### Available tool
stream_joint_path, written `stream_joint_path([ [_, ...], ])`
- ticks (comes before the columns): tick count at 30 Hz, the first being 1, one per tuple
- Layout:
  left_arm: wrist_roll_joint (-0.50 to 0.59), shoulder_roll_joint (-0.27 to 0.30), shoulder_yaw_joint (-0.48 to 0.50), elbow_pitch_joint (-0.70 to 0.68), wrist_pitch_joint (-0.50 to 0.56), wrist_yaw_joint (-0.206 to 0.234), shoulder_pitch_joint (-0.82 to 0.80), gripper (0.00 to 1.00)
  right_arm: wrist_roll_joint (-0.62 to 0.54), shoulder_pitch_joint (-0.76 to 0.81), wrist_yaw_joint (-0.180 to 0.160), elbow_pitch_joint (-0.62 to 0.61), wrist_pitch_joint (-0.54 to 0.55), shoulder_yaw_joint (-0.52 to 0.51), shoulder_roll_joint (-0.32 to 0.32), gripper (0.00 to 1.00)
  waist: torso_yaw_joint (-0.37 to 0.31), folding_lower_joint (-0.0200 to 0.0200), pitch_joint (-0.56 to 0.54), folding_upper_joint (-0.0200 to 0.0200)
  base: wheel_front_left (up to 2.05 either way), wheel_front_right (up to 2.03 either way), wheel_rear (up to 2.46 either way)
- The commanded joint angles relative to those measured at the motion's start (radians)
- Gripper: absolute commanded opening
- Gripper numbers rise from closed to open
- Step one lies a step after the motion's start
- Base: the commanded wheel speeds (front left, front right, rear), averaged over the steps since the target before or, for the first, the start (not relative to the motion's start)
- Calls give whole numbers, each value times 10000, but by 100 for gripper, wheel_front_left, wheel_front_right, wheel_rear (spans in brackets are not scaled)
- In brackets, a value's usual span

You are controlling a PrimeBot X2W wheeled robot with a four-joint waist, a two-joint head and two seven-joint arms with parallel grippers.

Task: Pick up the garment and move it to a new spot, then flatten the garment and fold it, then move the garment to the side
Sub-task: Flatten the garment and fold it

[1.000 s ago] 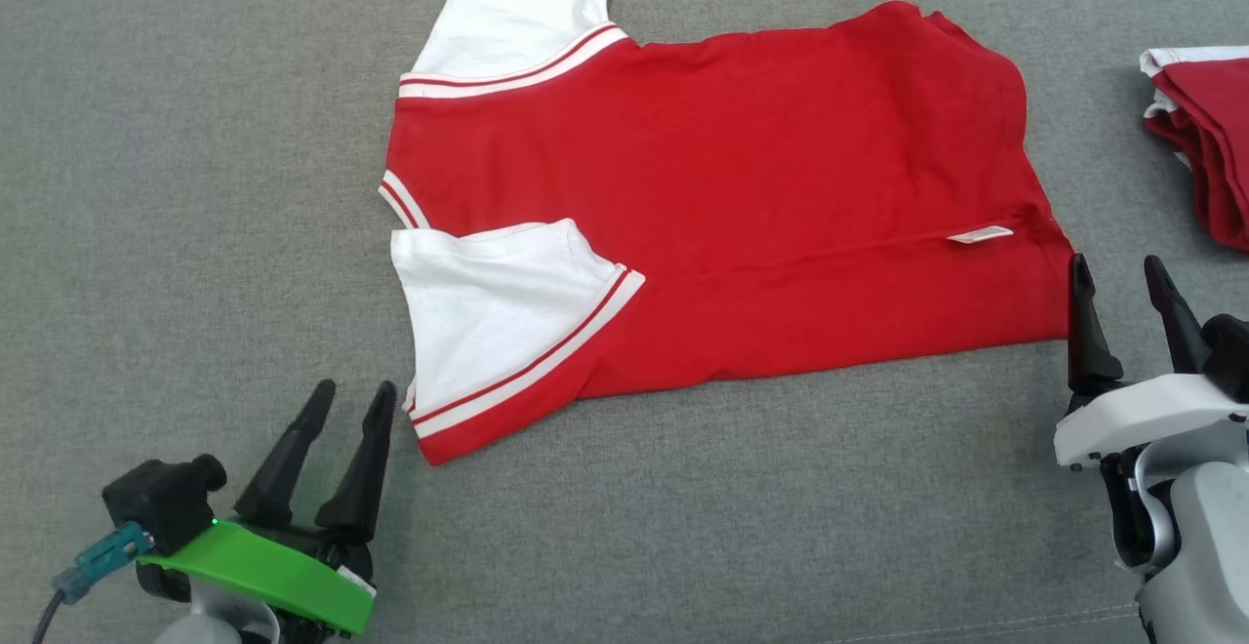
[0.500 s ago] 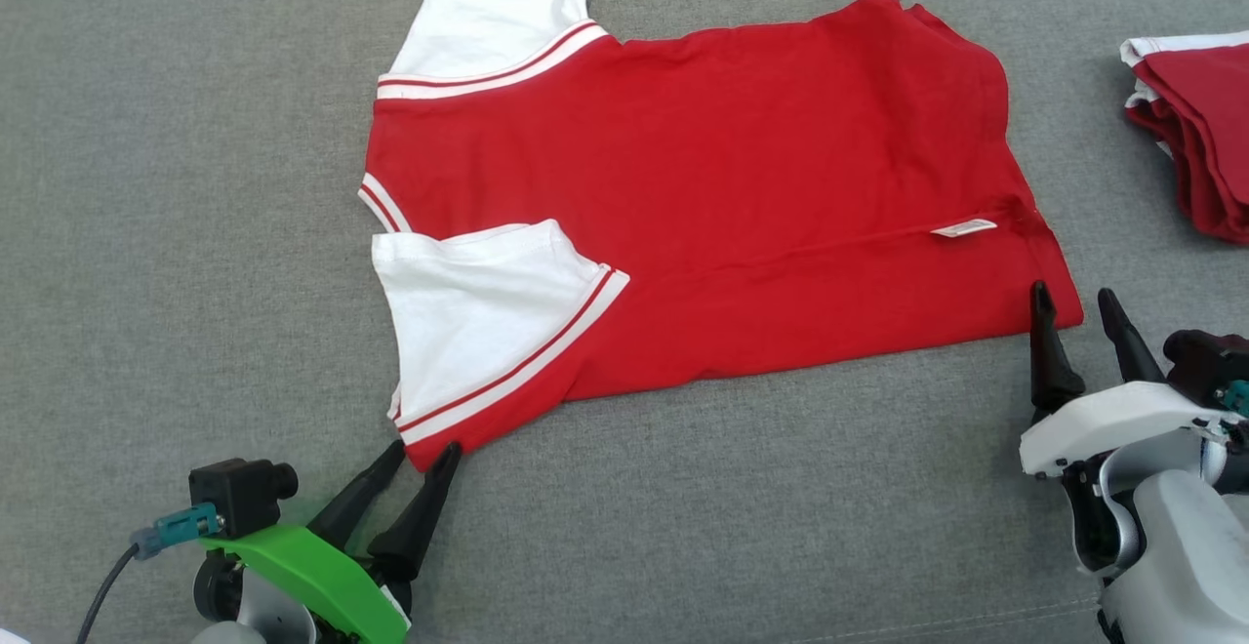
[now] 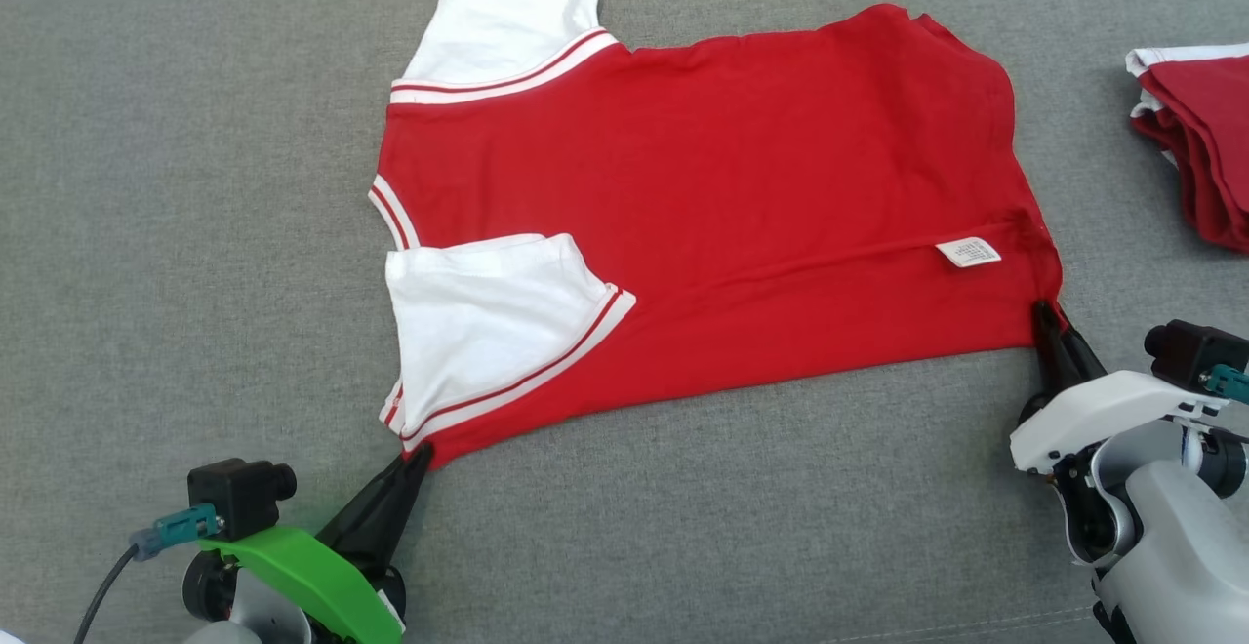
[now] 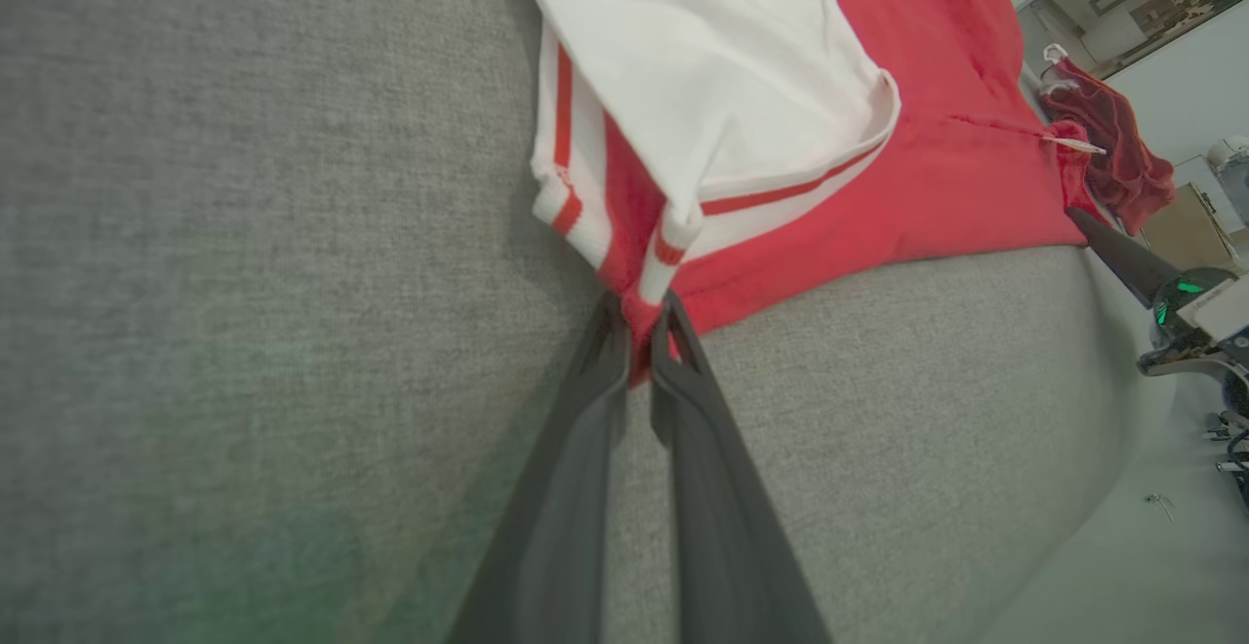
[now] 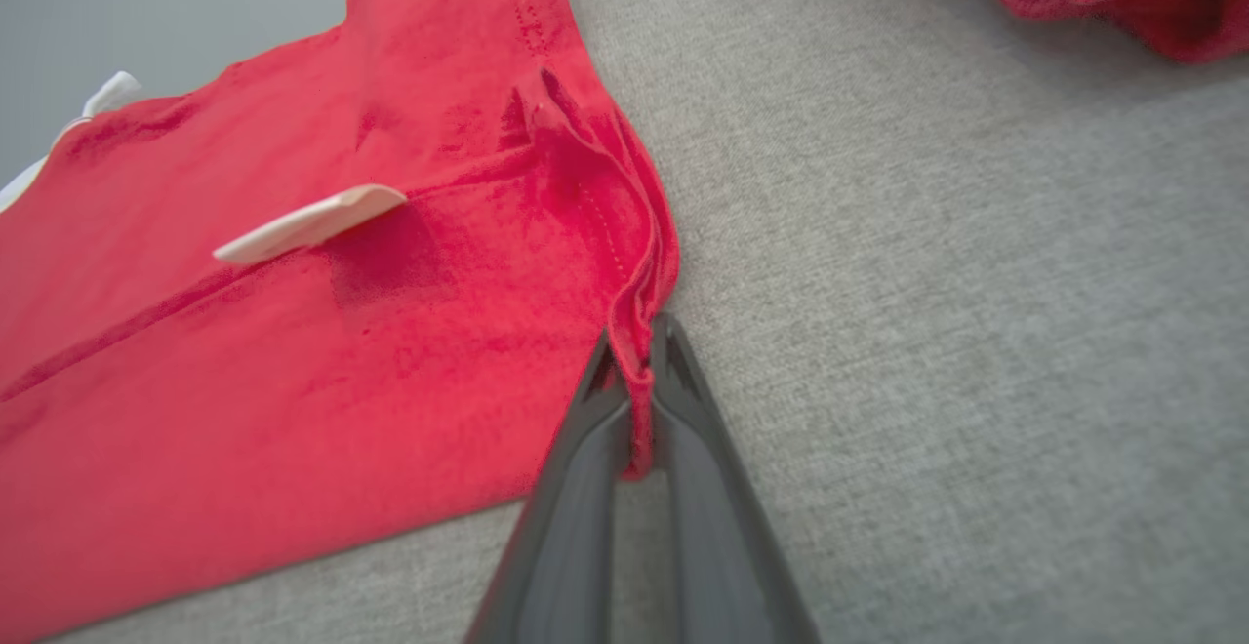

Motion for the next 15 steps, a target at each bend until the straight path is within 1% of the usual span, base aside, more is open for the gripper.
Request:
stream_joint_path([
  [1,-86,193,-36,-66,-23,26,29,0,248,312,-17,14,-44,163,-191,0,-28,0,-109,0,0,0,0],
  [8,-327,677,-89,-475,150,54,610,0,1052,1202,-18,-736,-185,712,-962,0,-152,0,-377,0,0,0,0],
  [12,-591,951,-105,-914,378,268,1171,0,1472,1915,-20,-1219,12,948,-1295,0,-208,0,-432,0,0,0,0],
  [15,-753,1162,-115,-1301,569,525,1589,0,1612,2416,-22,-1588,82,999,-1531,0,-228,0,-417,0,0,0,0],
])
